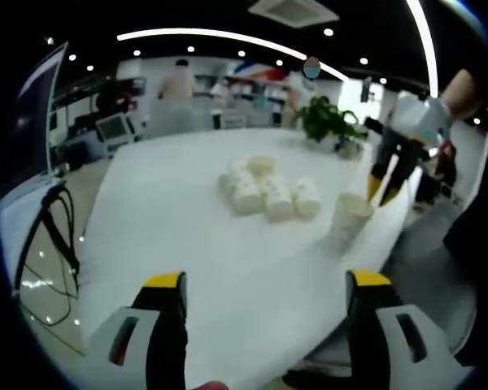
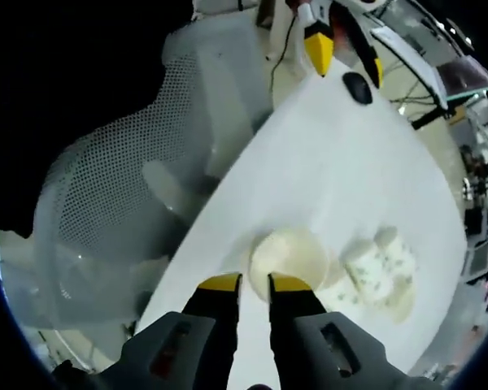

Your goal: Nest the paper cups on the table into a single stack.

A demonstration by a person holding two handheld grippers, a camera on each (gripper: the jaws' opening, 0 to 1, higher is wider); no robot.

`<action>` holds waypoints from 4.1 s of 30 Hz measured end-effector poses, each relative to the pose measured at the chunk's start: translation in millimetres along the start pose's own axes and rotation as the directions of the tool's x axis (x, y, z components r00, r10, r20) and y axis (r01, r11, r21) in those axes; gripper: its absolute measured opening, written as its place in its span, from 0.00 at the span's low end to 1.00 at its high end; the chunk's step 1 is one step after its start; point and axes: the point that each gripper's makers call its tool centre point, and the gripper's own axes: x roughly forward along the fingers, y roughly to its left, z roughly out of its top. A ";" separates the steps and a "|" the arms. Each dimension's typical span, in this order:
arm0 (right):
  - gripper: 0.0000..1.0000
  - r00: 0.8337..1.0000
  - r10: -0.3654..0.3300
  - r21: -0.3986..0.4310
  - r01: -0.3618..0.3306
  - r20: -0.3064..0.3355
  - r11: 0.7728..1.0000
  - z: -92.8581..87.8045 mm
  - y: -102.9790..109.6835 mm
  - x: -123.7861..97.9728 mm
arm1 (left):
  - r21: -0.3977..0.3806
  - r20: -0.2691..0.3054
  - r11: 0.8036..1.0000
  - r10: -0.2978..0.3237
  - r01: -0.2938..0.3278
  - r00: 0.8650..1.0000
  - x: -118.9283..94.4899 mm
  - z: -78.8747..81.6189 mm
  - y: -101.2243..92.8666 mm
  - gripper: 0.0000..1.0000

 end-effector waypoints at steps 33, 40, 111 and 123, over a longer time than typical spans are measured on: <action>0.48 0.937 -0.184 0.423 0.044 0.296 0.905 -2.9 -28.7 -29.9 | 0.004 -0.001 1.000 -0.005 0.005 1.000 3.8 3.0 -1.5 0.79; 0.55 0.917 -0.249 0.530 0.050 0.312 0.846 -18.1 -35.6 -36.5 | 0.004 -0.002 1.000 -0.009 0.009 1.000 5.1 3.1 -2.3 0.79; 0.94 0.779 -0.591 0.935 0.017 0.209 0.354 -130.6 -78.7 -75.2 | 0.006 -0.014 1.000 -0.013 0.013 1.000 6.1 4.4 -4.2 0.79; 0.89 0.789 -0.568 0.931 -0.012 0.233 0.366 -135.7 -100.7 -61.1 | 0.000 -0.010 1.000 0.003 -0.003 1.000 3.2 7.0 -1.6 0.79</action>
